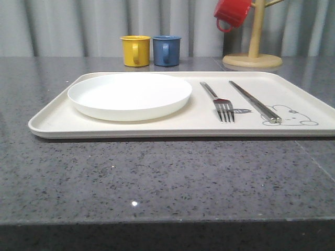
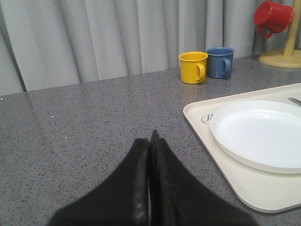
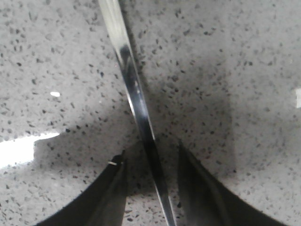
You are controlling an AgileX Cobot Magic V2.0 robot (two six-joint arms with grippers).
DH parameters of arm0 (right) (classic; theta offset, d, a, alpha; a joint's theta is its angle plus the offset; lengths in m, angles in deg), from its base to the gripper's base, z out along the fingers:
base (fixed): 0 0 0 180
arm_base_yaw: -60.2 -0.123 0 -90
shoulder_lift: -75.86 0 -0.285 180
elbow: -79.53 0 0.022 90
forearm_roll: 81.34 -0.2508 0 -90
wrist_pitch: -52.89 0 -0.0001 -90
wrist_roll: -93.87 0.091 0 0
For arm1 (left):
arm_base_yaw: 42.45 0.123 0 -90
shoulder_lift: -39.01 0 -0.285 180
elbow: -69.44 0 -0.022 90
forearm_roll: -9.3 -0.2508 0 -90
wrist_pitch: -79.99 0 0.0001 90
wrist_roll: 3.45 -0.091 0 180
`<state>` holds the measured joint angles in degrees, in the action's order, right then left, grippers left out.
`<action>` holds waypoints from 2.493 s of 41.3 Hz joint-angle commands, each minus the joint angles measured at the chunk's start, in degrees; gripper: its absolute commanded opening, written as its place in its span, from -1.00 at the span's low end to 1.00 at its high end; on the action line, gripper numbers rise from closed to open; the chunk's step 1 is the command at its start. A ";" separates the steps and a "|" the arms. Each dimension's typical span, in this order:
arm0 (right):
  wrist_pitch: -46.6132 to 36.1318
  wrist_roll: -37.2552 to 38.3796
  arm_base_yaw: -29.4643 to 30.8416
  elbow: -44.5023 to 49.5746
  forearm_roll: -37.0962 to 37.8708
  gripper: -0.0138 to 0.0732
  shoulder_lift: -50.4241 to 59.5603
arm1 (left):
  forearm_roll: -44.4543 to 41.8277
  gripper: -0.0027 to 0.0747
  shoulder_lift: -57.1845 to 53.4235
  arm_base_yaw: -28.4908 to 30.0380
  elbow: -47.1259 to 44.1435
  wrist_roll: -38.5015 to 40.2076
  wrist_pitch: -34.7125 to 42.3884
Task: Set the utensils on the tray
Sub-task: 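Grasp the silver spoon by its handle with the right gripper, then lower the spoon onto the tray beside the chopsticks and release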
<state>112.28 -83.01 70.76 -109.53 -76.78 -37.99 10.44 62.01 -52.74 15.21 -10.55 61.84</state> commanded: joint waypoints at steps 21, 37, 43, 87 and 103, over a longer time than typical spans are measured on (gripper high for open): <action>-0.56 -0.60 0.36 -1.56 0.99 -0.77 3.36 | 0.50 -0.98 0.47 0.08 1.61 0.45 4.89; 6.32 -0.55 -3.04 -1.56 -5.21 -0.77 11.84 | 0.50 -0.98 0.47 0.08 1.61 0.45 4.89; 9.00 -0.09 -7.91 -1.56 -7.68 -0.77 12.94 | 0.50 -0.98 0.47 0.08 1.61 0.45 4.89; 2.02 10.24 -21.23 -1.56 -10.19 -0.77 4.18 | 0.50 -0.98 0.47 0.08 1.61 0.45 4.89; 2.01 10.24 -21.23 -1.56 -10.48 -0.24 4.18 | 0.50 -0.98 0.47 0.08 1.61 0.45 4.89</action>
<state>115.26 -72.60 49.55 -109.63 -87.35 -36.22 10.44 62.01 -52.74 15.21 -10.55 61.84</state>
